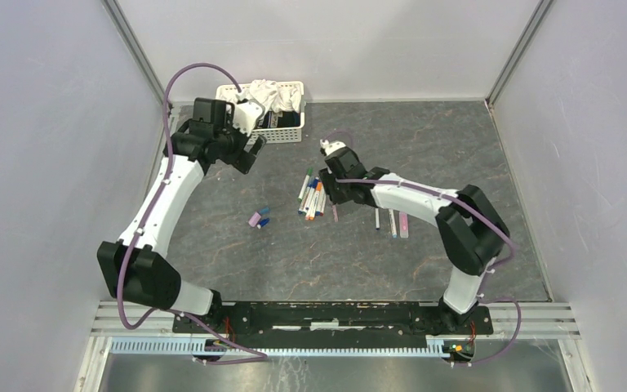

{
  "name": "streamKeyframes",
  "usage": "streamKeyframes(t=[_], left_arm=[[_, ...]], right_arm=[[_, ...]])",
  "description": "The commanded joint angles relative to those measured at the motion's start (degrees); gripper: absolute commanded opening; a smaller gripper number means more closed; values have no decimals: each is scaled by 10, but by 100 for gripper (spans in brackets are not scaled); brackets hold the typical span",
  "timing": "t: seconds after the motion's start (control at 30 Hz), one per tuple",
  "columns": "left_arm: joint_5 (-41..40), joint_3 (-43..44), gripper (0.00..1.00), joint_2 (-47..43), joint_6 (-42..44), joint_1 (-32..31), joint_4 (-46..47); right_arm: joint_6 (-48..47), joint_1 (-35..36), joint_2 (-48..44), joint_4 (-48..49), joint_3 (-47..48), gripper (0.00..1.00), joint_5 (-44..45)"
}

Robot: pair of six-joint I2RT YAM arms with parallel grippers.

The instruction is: Open the pen caps

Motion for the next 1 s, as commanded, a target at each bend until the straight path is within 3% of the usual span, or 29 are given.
streamKeyframes(t=[0.0, 0.43, 0.67, 0.97], left_arm=[[-12, -27, 100, -16, -27, 5, 4], [50, -40, 100, -20, -15, 5, -23], [81, -50, 100, -30, -7, 5, -25], [241, -113, 100, -81, 90, 5, -51]], right_arm=[[-3, 8, 39, -18, 36, 48, 5], [-15, 10, 83, -11, 6, 42, 20], [-21, 7, 73, -7, -22, 33, 39], [-19, -21, 23, -7, -52, 2, 5]])
